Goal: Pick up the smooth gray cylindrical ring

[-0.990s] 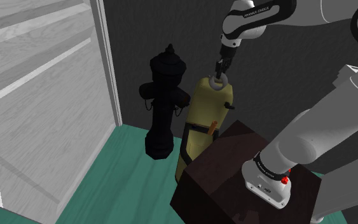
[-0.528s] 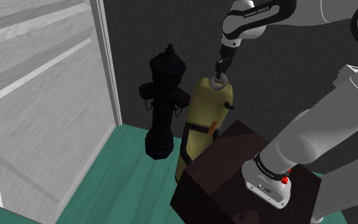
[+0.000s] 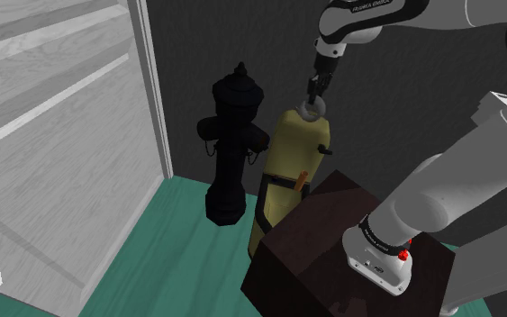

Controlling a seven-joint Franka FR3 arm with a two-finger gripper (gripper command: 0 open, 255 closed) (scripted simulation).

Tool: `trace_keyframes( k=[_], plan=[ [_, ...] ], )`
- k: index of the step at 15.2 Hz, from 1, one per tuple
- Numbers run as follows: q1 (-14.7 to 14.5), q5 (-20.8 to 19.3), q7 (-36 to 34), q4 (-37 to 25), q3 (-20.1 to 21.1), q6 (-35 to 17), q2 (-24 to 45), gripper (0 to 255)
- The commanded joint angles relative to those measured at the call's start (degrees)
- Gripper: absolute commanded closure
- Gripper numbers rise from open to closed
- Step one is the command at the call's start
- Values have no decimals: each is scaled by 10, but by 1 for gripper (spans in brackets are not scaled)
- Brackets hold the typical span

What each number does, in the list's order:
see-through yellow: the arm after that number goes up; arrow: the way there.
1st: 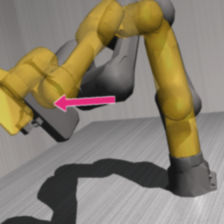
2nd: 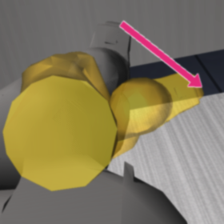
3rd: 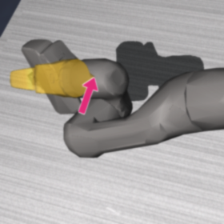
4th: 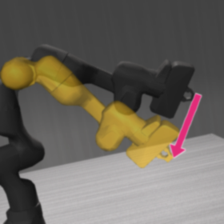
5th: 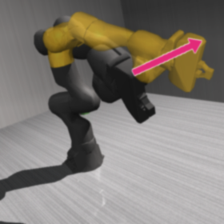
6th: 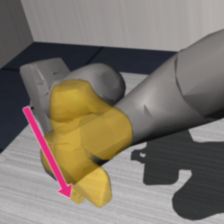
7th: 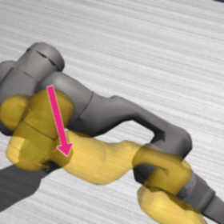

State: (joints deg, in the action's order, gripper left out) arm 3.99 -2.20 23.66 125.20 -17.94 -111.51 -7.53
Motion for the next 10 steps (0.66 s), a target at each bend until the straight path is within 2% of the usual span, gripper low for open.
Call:
trace_keyframes(
  k=[1,8,10],
  plan=[
    [1,-2,0,-10,0,15,-6,255],
    [0,-4,-3,-50,3,69,-20,255],
    [0,-5,-3,-51,3,70,-20,255]
  ],
)
